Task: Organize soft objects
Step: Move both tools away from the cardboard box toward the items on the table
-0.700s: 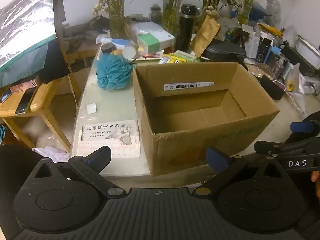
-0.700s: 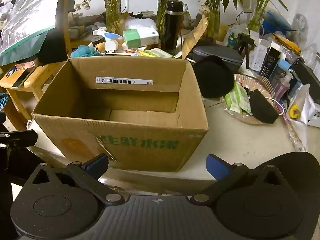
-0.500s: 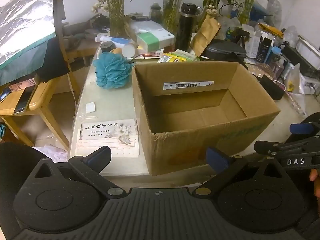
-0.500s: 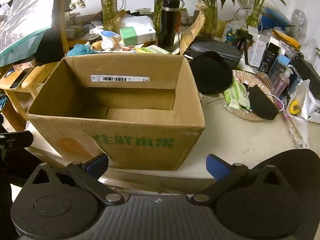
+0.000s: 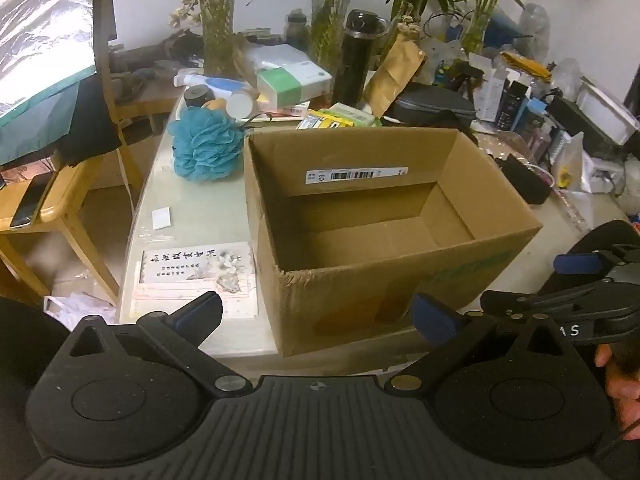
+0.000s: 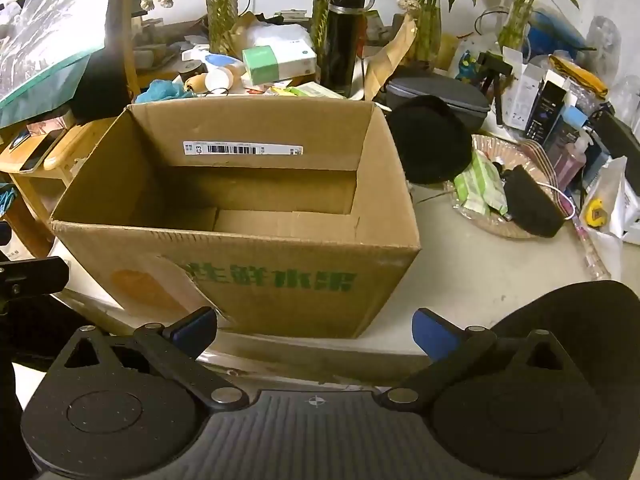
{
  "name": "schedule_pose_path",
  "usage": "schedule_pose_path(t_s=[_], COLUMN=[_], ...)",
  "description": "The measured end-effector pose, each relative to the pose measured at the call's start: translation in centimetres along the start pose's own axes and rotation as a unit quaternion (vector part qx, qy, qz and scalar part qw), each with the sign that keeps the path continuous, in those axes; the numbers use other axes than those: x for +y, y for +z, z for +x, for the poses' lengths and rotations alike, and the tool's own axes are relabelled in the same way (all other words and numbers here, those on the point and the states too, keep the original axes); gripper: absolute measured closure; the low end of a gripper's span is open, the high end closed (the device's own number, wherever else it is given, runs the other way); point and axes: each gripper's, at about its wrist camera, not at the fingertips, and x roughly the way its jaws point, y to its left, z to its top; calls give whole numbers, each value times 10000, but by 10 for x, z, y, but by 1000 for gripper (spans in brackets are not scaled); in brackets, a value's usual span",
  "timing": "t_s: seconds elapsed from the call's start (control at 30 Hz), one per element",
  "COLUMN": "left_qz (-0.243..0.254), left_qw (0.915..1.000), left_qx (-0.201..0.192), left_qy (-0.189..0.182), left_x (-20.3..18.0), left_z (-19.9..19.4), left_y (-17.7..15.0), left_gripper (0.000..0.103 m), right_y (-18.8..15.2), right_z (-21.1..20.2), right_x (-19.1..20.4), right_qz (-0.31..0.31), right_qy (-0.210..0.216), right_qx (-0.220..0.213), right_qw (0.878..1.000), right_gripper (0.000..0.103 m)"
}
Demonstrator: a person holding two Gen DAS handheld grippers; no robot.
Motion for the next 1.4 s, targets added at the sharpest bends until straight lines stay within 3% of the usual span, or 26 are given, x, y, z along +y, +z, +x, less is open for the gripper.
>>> schedule_pose_path(t_s=[0.27,0.8,1.07,1.4], left_qz=[-234,-309,-348,-298], left_qw=[9988,9966,9954,9959], left_qx=[-84,-408,-616,-740], left_qy=[-417,-641,-644,-427], left_x=[8,28,38,50], left_z=[-4,-10,-10,-3], left_y=[14,24,30,40], left_gripper=[0,0,0,0], right_y=[7,17,28,37], right_z=[-6,-19,-16,-11], right_x=[-3,-31,-51,-72], right_qz=[-41,168,440,705], right_qy=[-43,106,195,594], right_qx=[-81,-557,-607,-760], right_qw=[9999,9982,9970,9928], right_gripper=[0,0,0,0])
